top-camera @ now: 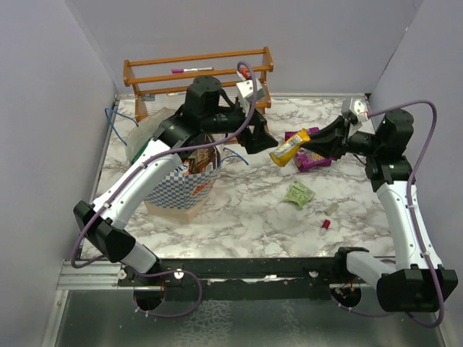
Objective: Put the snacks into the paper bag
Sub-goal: Place the snack in the paper bag.
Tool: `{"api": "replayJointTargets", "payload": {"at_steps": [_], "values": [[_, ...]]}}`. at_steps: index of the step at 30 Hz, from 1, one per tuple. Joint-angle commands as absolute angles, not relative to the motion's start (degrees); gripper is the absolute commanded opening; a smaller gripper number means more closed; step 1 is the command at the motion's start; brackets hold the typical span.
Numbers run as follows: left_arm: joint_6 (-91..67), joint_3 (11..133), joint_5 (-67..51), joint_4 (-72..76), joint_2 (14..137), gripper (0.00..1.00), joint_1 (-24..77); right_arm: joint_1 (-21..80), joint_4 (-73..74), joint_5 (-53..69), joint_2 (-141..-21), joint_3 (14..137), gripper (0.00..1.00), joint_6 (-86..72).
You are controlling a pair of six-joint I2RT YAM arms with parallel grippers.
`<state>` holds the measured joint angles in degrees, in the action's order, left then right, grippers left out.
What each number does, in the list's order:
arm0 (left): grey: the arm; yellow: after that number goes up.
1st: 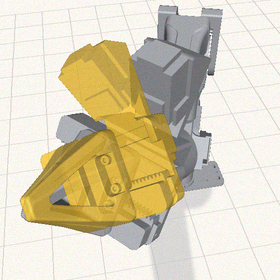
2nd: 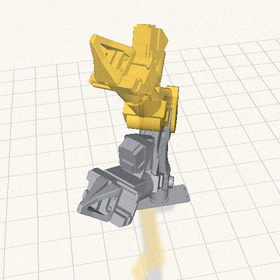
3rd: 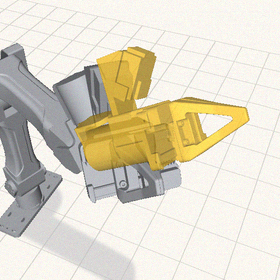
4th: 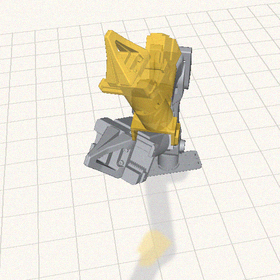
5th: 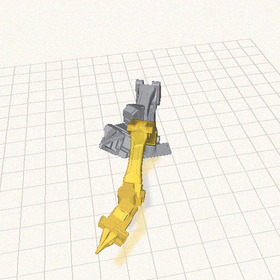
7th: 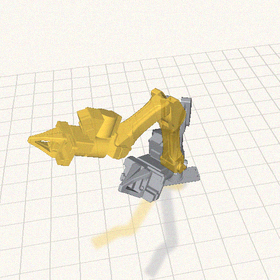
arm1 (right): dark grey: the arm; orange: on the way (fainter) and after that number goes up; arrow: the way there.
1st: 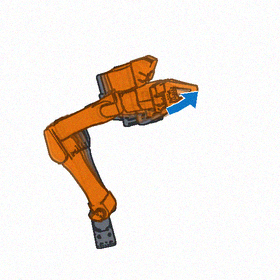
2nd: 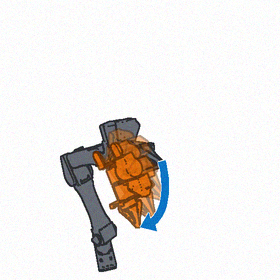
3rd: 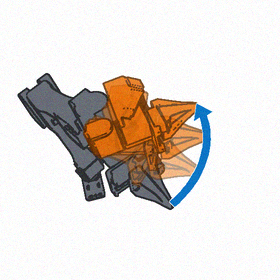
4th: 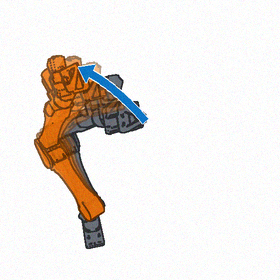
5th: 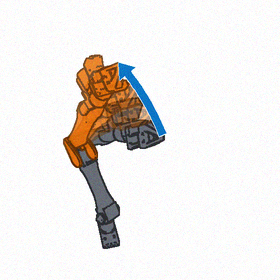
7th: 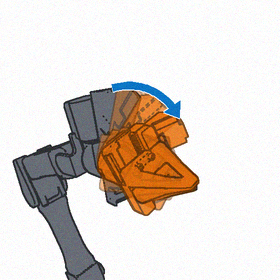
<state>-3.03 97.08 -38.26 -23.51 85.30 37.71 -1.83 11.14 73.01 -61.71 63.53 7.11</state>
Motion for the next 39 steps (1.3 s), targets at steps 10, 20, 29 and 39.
{"api": "replayJointTargets", "payload": {"at_steps": [10, 20, 29, 39], "values": [[-12.5, 93.7, -43.7, -16.2, 91.2, 0.65, 43.5, -1.6, -1.1, 74.3, -56.7, 56.4, 0.01, -0.3], [-10.8, 92.5, -44.1, -15.2, 89.9, 0.20, 43.9, -1.6, -0.1, 71.9, -56.0, 55.3, 0.24, 0.9], [-2.3, 92.4, -35.7, -19.3, 85.4, 0.08, 43.8, -1.6, 10.1, 66.4, -53.9, 57.7, 0.71, 11.1], [3.9, 96.1, -24.7, -24.3, 80.6, 0.00, 41.9, -1.6, 11.1, 55.7, -51.8, 51.8, 0.77, 16.9]]}}
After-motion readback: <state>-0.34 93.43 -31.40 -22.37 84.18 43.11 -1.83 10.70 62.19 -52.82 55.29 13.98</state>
